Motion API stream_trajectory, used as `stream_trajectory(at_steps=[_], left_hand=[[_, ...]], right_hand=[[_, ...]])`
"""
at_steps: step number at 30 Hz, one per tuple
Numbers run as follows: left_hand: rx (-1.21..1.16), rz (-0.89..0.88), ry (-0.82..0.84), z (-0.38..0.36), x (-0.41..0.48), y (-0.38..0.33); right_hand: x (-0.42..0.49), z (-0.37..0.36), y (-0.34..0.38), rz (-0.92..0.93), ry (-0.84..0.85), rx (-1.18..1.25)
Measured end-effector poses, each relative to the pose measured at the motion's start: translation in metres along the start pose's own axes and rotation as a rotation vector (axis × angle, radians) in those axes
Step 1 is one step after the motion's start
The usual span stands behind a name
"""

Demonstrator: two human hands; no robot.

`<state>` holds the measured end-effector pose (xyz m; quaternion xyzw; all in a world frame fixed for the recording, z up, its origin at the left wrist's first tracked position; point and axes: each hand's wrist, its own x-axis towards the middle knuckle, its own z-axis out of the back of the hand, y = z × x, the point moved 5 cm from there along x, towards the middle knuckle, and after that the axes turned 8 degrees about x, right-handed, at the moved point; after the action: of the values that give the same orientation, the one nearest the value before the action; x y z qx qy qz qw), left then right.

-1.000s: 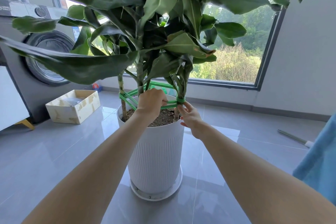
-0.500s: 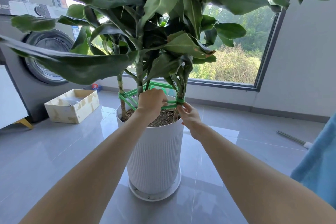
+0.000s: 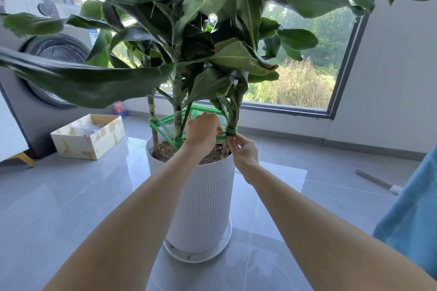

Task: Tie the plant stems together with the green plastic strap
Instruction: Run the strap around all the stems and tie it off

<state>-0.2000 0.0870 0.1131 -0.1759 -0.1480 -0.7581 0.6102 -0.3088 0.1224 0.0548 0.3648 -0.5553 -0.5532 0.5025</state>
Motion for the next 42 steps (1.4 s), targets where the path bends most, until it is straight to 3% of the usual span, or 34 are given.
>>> stream_trajectory(at_steps=[11, 23, 32, 38, 42], left_hand=[[0.233, -0.05, -0.033, 0.011, -0.011, 0.002], [0.178, -0.01, 0.004, 0.008, -0.016, 0.009], [-0.203, 0.041, 0.038, 0.023, -0.03, 0.02], [-0.306, 0.104, 0.181, 0.039, -0.047, 0.023], [-0.52, 0.14, 0.259, 0.06, -0.071, 0.022]], right_hand=[[-0.001, 0.001, 0.002, -0.008, -0.014, -0.002], [0.001, 0.0, 0.0, -0.016, -0.028, -0.001], [-0.007, -0.001, 0.001, -0.066, -0.029, -0.144], [-0.03, 0.008, 0.002, -0.355, -0.176, 0.058], [-0.043, 0.021, 0.036, -0.313, -0.172, 0.116]])
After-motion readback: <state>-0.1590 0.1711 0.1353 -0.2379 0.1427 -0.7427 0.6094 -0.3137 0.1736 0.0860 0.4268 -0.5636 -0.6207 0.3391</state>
